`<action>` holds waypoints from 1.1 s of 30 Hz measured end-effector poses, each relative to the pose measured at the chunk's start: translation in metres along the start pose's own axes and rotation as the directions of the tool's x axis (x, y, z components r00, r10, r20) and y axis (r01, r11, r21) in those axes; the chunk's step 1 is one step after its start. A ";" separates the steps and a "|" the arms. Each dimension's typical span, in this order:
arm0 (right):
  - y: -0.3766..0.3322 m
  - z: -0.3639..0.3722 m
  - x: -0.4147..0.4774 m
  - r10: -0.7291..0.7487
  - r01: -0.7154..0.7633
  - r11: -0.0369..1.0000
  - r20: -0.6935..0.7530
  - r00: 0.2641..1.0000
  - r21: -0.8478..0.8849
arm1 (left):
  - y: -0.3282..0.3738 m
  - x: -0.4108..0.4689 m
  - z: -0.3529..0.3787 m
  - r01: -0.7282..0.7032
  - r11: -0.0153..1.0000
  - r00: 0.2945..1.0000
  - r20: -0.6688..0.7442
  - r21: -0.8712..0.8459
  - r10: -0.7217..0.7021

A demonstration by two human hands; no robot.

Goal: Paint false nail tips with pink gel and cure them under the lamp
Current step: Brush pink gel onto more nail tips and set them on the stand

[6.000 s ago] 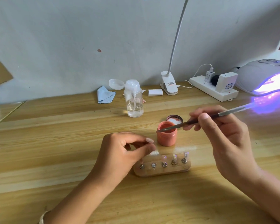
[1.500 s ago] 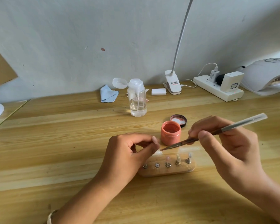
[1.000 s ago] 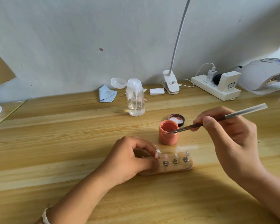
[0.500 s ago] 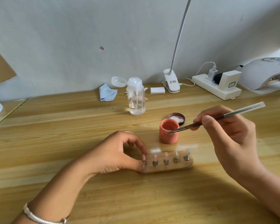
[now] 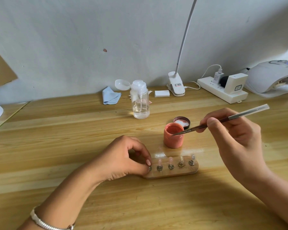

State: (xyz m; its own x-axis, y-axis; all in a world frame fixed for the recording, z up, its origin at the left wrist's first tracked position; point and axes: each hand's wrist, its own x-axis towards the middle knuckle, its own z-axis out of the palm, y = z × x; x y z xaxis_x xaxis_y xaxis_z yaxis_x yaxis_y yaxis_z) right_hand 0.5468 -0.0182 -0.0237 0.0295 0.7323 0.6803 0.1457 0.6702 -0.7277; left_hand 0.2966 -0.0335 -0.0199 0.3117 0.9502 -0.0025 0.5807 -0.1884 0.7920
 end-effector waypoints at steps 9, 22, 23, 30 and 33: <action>0.000 -0.001 0.003 0.034 -0.034 0.999 -0.060 0.998 -0.003 | 0.011 -0.005 0.026 -0.088 0.963 0.992 -0.061 0.253 0.107; 0.001 -0.003 0.006 0.001 0.009 0.998 -0.168 0.986 0.055 | 0.026 0.003 0.069 -0.197 0.911 0.875 -0.354 0.363 0.330; 0.001 -0.003 0.006 0.007 0.000 0.999 -0.173 0.985 0.044 | 0.026 0.003 0.070 -0.206 0.901 0.866 -0.357 0.381 0.349; 0.011 0.000 0.013 0.051 -0.070 0.966 -0.080 0.995 -0.249 | 0.031 -0.002 0.064 -0.296 0.872 0.771 -0.442 0.389 0.459; 0.013 0.004 0.014 -0.044 0.053 0.886 0.031 0.999 -0.461 | 0.030 -0.006 0.054 -0.317 0.935 0.760 -0.548 0.157 0.349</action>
State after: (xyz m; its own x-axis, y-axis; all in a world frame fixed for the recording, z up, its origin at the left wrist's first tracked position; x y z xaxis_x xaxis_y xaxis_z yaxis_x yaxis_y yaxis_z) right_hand 0.5452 0.0007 -0.0239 -0.0075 0.7054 0.7088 0.5867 0.5771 -0.5681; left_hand 0.3533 -0.0584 -0.0289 0.0278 0.7924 0.6094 0.5624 -0.5163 0.6458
